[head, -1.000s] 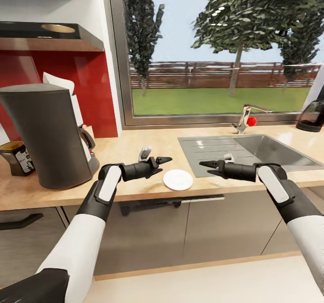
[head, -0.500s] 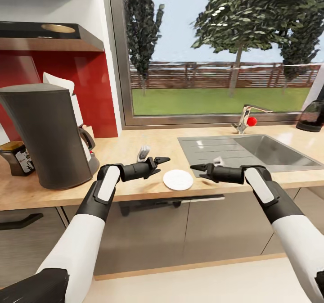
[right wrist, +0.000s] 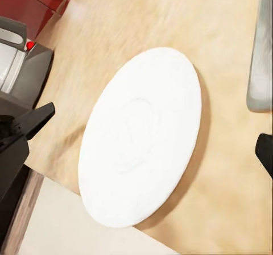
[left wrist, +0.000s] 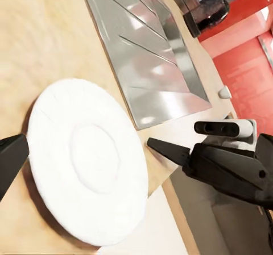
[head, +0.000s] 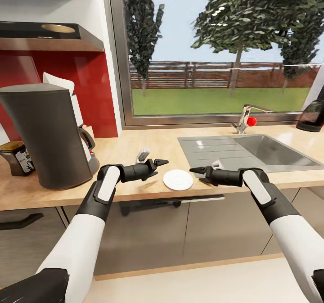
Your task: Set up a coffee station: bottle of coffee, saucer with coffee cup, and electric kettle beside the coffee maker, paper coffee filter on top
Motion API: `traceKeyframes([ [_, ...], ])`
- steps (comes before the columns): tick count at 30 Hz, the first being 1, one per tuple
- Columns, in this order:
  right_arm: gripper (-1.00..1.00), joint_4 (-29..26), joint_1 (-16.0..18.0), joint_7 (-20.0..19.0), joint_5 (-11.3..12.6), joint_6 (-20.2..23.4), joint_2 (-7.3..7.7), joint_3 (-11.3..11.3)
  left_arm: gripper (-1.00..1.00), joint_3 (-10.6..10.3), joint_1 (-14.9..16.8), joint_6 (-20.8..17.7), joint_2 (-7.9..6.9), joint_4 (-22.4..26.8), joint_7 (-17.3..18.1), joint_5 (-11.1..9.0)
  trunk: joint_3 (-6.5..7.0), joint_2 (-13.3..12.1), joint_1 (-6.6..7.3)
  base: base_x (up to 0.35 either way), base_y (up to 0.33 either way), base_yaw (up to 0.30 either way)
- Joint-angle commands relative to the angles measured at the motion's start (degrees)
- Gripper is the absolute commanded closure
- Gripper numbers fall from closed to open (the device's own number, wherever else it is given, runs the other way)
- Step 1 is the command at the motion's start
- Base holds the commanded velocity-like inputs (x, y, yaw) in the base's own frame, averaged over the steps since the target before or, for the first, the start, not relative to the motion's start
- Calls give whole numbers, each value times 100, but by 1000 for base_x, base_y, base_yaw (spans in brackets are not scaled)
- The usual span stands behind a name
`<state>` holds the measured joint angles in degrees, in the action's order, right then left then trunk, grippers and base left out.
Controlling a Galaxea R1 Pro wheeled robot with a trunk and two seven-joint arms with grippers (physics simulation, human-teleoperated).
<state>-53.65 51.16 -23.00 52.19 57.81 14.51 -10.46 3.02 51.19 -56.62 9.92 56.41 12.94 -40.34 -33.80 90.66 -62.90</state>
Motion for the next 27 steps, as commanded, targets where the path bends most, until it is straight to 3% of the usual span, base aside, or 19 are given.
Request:
traceKeyframes([
  [1,-100,12,5,-57,-51,2,5,-9,-100,25,5,-33,8,-55,53,53,-6,3,0,0,0,0],
  [7,-100,33,6,-56,-51,2,-10,-9,-100,22,5,-33,8,-306,51,53,-6,3,0,0,0,0],
  [11,-100,106,6,-48,-51,2,-203,-9,-100,24,5,-33,8,-338,51,53,-6,3,0,0,0,0],
  [17,-100,135,8,291,-51,2,-338,-9,-100,24,5,-33,8,-344,51,53,-6,3,0,0,0,0],
  [27,-100,143,8,367,-51,2,-369,-10,-100,20,5,-33,8,-359,51,53,-6,3,0,0,0,0],
])
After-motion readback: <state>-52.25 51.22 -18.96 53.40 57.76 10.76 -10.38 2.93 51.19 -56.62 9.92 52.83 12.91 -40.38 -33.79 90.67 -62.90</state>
